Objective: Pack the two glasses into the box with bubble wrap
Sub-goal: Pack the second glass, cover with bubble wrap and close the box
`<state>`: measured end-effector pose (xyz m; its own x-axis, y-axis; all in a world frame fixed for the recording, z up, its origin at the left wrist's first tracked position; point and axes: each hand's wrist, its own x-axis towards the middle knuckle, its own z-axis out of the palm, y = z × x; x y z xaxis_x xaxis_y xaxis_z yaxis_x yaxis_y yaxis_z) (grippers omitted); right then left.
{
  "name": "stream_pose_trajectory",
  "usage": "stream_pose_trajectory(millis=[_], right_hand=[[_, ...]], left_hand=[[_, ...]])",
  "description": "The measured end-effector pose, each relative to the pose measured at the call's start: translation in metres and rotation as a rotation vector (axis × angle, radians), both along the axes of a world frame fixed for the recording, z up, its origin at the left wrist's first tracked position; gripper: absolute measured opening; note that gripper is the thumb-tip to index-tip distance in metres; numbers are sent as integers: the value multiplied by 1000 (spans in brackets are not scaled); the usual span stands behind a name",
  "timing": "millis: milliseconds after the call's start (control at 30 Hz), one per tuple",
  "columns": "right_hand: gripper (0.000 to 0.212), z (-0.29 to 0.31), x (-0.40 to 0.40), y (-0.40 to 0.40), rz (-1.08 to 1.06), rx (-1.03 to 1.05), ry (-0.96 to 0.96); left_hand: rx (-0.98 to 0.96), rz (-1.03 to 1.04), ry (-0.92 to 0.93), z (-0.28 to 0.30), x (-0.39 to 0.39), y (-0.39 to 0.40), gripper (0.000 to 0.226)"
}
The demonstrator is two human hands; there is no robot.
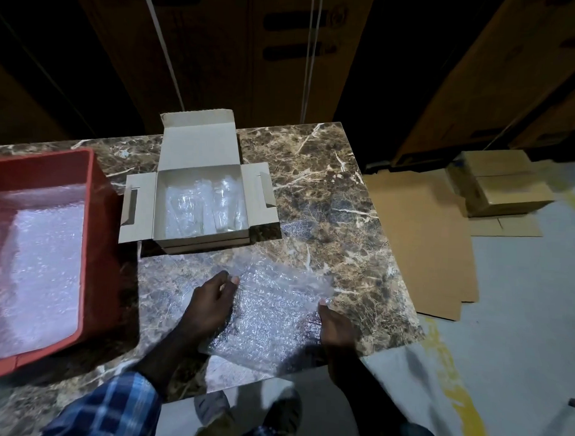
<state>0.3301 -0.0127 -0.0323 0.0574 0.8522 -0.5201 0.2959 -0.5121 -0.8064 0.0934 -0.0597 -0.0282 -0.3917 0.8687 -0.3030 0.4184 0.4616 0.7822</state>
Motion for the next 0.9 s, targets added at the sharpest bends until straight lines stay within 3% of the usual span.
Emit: stream_pose_trajectory(millis=[133, 267, 400, 467, 533, 600, 767, 900], right_hand=[[46, -9, -3, 10, 179, -151, -163], [51, -14, -6, 10, 276, 27, -397], [29, -14, -11, 0, 118, 137, -438], [13, -7, -14, -11, 52, 419, -550], [26, -10, -20, -19, 138, 693, -757], [36, -18, -29, -23, 320, 818, -878], [51, -46, -44, -41, 778, 860, -749], [61, -57, -34, -38, 830, 751, -800]], left_hand=[[-16, 17, 57, -7, 0, -2, 39], [-26, 10, 90, -9, 2, -3, 39], [-22, 36, 126, -8, 1, -4, 25], [20, 50, 224, -5, 4, -9, 14], [162, 7, 494, -4, 8, -13, 23], [293, -135, 665, -9, 16, -15, 33], [262, -452, 666, -37, 37, -29, 50], [156, -564, 714, -50, 32, -36, 56]])
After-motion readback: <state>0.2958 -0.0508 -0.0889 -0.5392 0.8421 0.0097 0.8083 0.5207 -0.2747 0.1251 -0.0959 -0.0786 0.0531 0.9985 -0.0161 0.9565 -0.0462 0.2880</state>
